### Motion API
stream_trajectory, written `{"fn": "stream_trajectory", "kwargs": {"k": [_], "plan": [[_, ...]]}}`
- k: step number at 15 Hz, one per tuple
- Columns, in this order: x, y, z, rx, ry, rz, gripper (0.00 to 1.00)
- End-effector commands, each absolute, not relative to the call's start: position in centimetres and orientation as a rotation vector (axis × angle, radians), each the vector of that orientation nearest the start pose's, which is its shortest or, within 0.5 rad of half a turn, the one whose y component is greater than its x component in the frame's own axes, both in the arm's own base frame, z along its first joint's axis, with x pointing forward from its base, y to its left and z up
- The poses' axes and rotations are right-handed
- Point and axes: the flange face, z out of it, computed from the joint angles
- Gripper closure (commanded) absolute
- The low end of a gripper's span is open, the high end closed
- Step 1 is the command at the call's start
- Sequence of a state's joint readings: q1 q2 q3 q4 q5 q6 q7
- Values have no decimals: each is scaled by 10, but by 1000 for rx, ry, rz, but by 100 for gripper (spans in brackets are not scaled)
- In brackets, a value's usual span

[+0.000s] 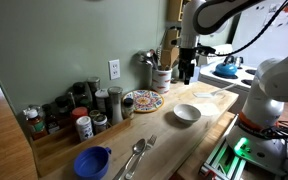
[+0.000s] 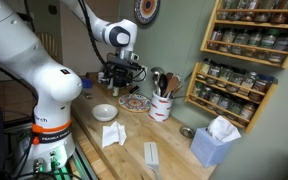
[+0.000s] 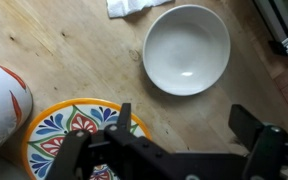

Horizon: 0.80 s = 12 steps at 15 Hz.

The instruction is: Move the bowl backwards, then move the plate forward

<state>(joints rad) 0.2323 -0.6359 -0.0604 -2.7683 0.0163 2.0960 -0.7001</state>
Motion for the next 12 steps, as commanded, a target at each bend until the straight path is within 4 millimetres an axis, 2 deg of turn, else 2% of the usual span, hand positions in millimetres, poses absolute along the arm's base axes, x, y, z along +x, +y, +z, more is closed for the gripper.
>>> {"fn": "stream_trajectory", "kwargs": {"k": [1, 8, 12], "plan": [[344, 73, 353, -2757, -1365, 55, 0], [361, 87, 290, -2581, -1766, 119, 0], [366, 93, 264, -2401, -2008, 113, 0]]}}
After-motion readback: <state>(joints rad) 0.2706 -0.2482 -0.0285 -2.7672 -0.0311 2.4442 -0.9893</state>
